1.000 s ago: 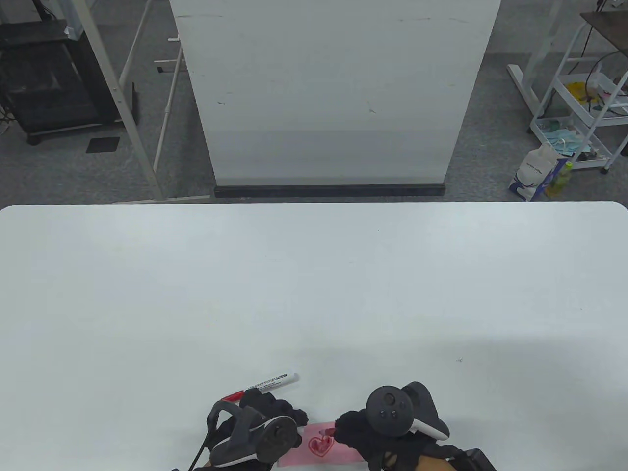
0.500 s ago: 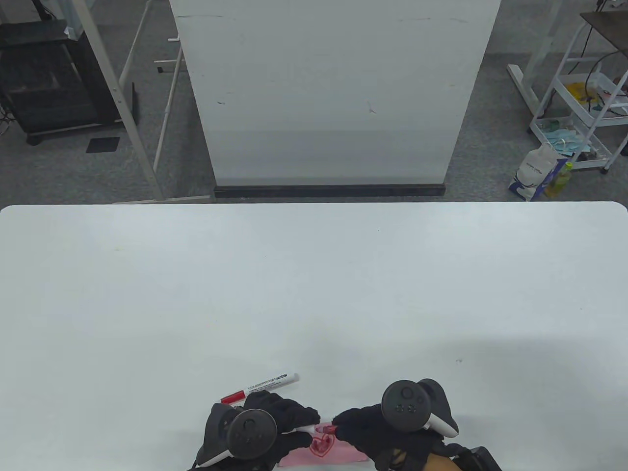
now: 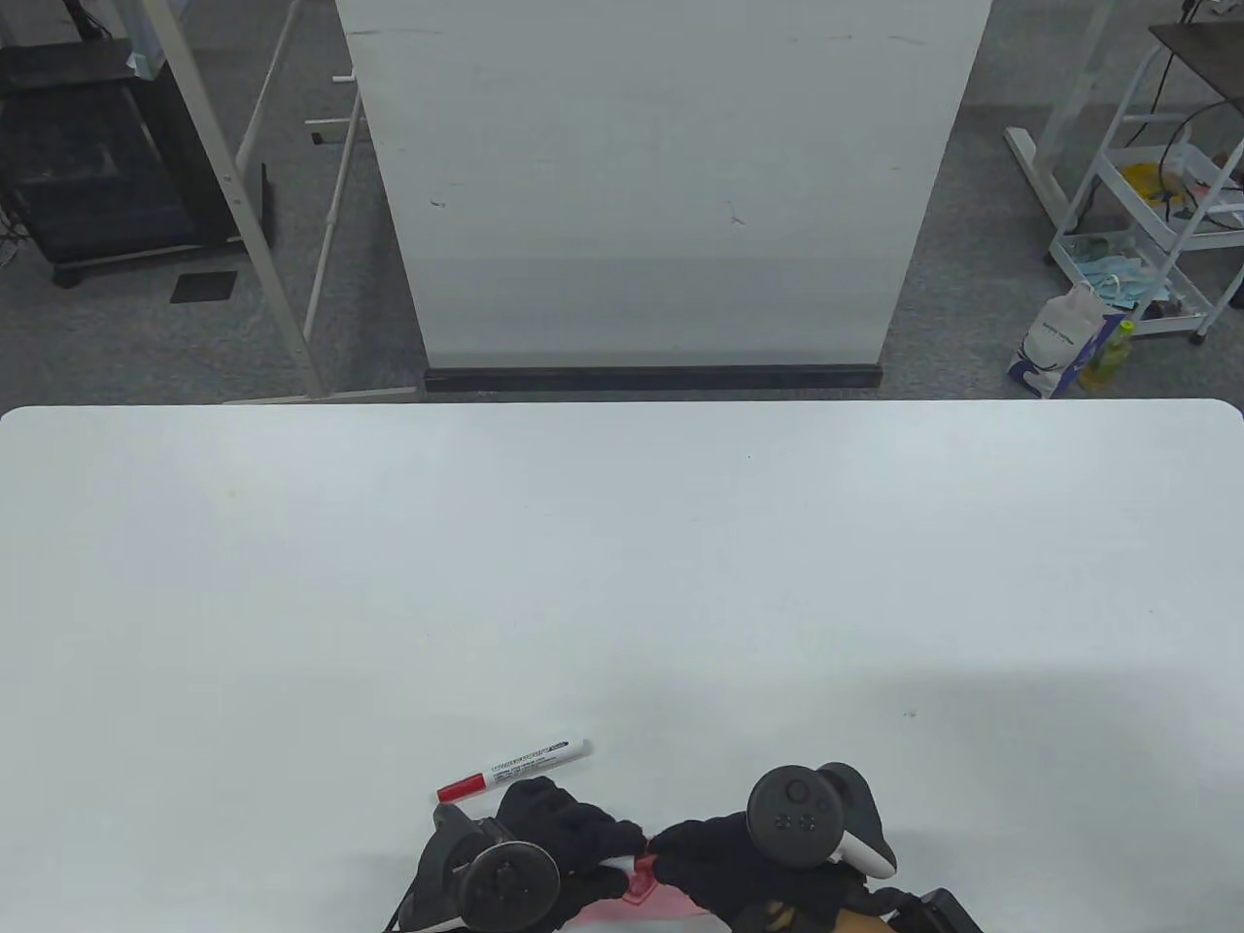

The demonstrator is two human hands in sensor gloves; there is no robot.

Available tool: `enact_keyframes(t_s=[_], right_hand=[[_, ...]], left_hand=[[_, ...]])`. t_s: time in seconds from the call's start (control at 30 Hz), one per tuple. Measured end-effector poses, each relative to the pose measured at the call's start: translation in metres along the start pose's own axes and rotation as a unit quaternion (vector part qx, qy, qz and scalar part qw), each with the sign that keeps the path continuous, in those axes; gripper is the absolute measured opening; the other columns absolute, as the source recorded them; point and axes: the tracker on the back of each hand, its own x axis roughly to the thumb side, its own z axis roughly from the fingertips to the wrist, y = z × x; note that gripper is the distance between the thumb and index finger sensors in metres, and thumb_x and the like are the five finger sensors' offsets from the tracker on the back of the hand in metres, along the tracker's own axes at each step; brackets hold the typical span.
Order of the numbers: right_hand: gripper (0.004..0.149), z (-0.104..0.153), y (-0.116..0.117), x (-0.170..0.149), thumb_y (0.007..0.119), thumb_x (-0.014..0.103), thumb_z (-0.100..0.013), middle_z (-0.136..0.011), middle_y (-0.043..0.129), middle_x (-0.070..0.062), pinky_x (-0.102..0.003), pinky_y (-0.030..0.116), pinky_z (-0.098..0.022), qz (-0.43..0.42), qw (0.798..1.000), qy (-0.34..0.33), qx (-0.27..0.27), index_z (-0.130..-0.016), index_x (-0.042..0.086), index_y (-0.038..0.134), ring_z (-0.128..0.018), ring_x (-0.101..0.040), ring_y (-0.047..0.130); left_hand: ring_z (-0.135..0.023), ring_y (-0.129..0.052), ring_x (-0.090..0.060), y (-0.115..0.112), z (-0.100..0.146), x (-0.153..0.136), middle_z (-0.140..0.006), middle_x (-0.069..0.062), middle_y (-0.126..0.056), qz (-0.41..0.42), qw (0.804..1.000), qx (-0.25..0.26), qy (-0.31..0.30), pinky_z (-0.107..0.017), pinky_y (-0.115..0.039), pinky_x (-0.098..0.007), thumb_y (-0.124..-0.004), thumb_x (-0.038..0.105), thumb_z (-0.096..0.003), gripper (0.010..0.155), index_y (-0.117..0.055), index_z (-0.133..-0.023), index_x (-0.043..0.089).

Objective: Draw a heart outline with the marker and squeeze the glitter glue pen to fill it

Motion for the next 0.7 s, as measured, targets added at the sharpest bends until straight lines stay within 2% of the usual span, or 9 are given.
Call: enact_keyframes(t_s=[0.13,0.27,0.33,0.53,0.6,0.7], right_hand=[[0.046,0.001,-0.003,-0.001,0.075,0.046,-0.044,-0.028,0.099,0.002,-0.042,0.085,-0.042,-0.037,0.999,0.009,0.001,-0.074,0.016,0.093,-0.005,-0.011,0.092],[0.046,0.002,-0.004,0.000,0.074,0.046,-0.044,-0.028,0.099,0.003,-0.041,0.085,-0.042,-0.040,0.999,0.005,-0.003,-0.073,0.015,0.093,-0.005,-0.011,0.092],[0.046,0.002,-0.006,0.000,0.075,0.045,-0.044,-0.027,0.099,0.003,-0.041,0.085,-0.042,-0.046,0.999,0.005,-0.018,-0.073,0.015,0.093,-0.004,-0.011,0.091],[0.046,0.003,-0.007,-0.003,0.074,0.046,-0.044,-0.028,0.099,0.003,-0.041,0.085,-0.042,-0.050,0.998,0.009,-0.027,-0.073,0.015,0.093,-0.005,-0.010,0.092],[0.046,0.003,-0.007,-0.003,0.074,0.046,-0.044,-0.028,0.099,0.003,-0.041,0.085,-0.042,-0.057,0.998,0.006,-0.030,-0.073,0.015,0.093,-0.005,-0.010,0.092],[0.046,0.003,-0.007,-0.005,0.074,0.046,-0.044,-0.028,0.099,0.003,-0.041,0.085,-0.043,-0.055,0.998,0.006,-0.034,-0.073,0.015,0.093,-0.005,-0.011,0.092]], left_hand=[[-0.052,-0.106,-0.021,0.004,0.001,0.003,-0.064,0.001,-0.107,-0.004,0.999,0.034,-0.028,-0.061,-0.076,-0.058,-0.094,0.044,-0.0349,0.044,-0.095,-0.076,0.028],[-0.049,-0.107,-0.019,0.005,0.001,0.006,-0.061,0.001,-0.108,-0.022,0.998,0.036,-0.046,-0.061,-0.078,-0.056,-0.090,0.043,-0.0373,0.043,-0.093,-0.077,0.028],[-0.045,-0.107,-0.019,0.004,0.001,0.004,-0.058,0.002,-0.109,-0.009,0.999,0.033,-0.035,-0.060,-0.079,-0.056,-0.085,0.044,-0.0400,0.043,-0.091,-0.080,0.028],[-0.055,-0.104,-0.023,0.003,0.000,-0.003,-0.068,0.001,-0.105,0.055,0.998,0.023,-0.008,-0.061,-0.075,-0.060,-0.070,0.043,-0.0477,0.044,-0.086,-0.085,0.026],[-0.055,-0.104,-0.023,0.003,0.000,-0.004,-0.067,0.001,-0.105,0.077,0.997,0.032,0.005,-0.061,-0.075,-0.061,-0.070,0.042,-0.0477,0.043,-0.086,-0.085,0.027],[-0.059,-0.104,-0.022,0.005,0.001,-0.002,-0.071,0.003,-0.105,0.056,0.997,0.051,0.001,-0.062,-0.075,-0.061,-0.079,0.041,-0.0450,0.043,-0.085,-0.086,0.029]])
